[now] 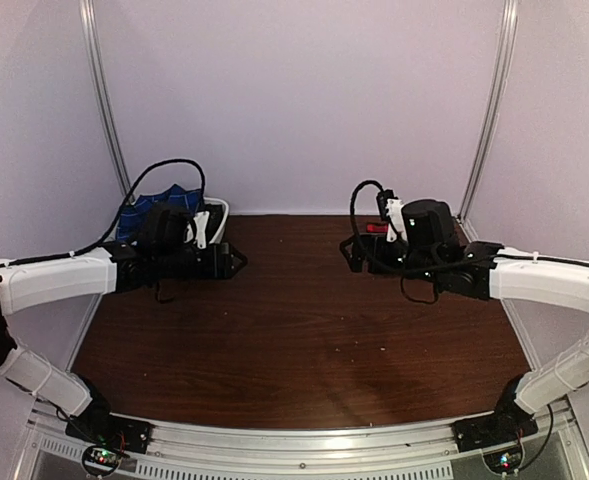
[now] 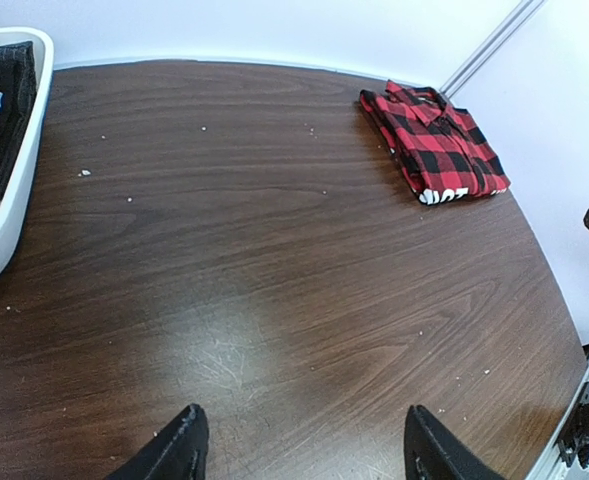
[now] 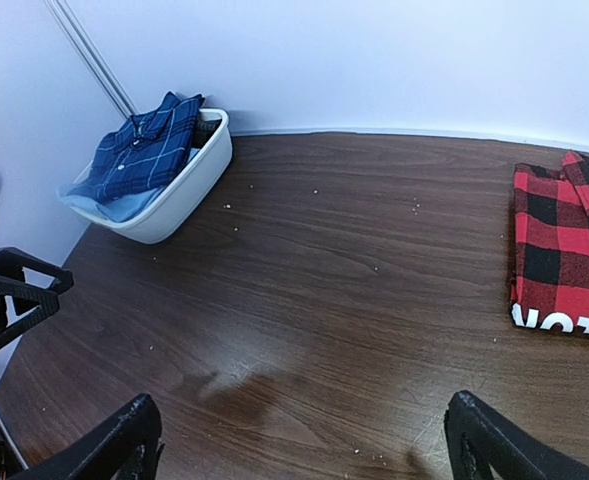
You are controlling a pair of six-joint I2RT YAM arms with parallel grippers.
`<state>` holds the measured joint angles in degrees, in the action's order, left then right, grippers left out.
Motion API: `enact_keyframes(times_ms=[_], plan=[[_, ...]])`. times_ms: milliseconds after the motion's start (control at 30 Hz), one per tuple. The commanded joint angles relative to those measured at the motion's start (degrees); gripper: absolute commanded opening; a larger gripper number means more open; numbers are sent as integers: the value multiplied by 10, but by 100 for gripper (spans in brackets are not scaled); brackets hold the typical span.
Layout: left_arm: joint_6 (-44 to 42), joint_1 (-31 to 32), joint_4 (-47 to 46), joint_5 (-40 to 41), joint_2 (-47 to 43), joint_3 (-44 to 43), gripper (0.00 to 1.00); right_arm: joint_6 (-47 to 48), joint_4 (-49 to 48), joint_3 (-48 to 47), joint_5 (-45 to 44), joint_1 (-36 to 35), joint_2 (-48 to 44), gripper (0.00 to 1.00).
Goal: Fold and stack the long sleeve shirts
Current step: Reset both arms
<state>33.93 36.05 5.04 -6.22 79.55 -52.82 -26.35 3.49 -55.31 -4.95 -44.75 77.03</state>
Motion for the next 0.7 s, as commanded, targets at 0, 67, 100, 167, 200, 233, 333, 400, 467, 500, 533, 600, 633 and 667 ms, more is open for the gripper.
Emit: enact_keyframes(times_ms=[0,67,100,167,200,233,333,400,467,500,533,600,633,667], plan=[[-10,-2,-43,18,-25,12,68,-13,-33,10,-19,-3,-28,100],[-10,-2,-45,24,-28,14,68,-9,-48,11,-22,-3,-34,100],[-10,-2,-45,25,-30,15,68,-8,-50,11,-24,-3,-36,100],[-10,-2,-46,28,-32,18,68,-5,-50,11,-27,-3,-40,100],[-11,-2,-47,29,-32,18,68,-5,-52,11,-27,-3,-41,100],[-11,-2,-46,31,-33,19,68,-5,-52,11,-29,-3,-42,100],[-11,-2,-46,32,-32,19,68,-6,-55,11,-31,-3,-45,100],[-12,-2,-46,32,-31,19,68,-7,-58,13,-34,-3,-48,100],[-12,-2,-46,32,-29,18,68,-6,-61,15,-37,-3,-51,100],[-13,-2,-47,32,-28,18,68,-5,-60,14,-40,-3,-51,100],[-13,-2,-46,31,-28,17,68,-5,-58,14,-42,-3,-50,100],[-14,-2,-47,31,-26,17,68,-5,-56,13,-46,-3,-50,100],[-15,-2,-46,32,-25,17,68,-4,-56,14,-48,-3,-51,100],[-15,-2,-47,32,-26,16,68,-5,-57,15,-50,-3,-51,100]])
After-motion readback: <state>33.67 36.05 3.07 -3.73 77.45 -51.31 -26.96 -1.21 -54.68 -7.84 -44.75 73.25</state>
